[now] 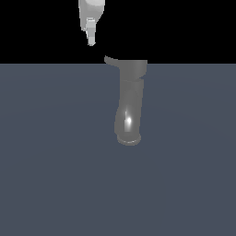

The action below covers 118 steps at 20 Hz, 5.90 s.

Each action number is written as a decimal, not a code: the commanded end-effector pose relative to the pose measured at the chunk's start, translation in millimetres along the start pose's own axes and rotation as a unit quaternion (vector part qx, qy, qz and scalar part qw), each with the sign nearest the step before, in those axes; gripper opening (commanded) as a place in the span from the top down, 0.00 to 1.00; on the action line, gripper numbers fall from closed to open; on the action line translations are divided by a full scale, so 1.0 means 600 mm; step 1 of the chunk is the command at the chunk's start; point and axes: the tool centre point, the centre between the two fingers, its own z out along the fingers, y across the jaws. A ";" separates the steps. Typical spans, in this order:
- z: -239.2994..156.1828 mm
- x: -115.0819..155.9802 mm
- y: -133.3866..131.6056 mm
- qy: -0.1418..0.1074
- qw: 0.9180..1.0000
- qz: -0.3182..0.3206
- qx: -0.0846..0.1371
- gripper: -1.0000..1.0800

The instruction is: Turn on the faucet by rotating a designated handle.

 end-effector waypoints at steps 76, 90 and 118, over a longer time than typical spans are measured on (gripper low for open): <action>0.075 0.063 0.107 0.005 0.974 0.229 -0.001 1.00; 0.074 0.128 0.165 0.004 0.974 0.226 -0.001 1.00; 0.074 0.220 0.124 0.003 0.980 0.198 -0.006 1.00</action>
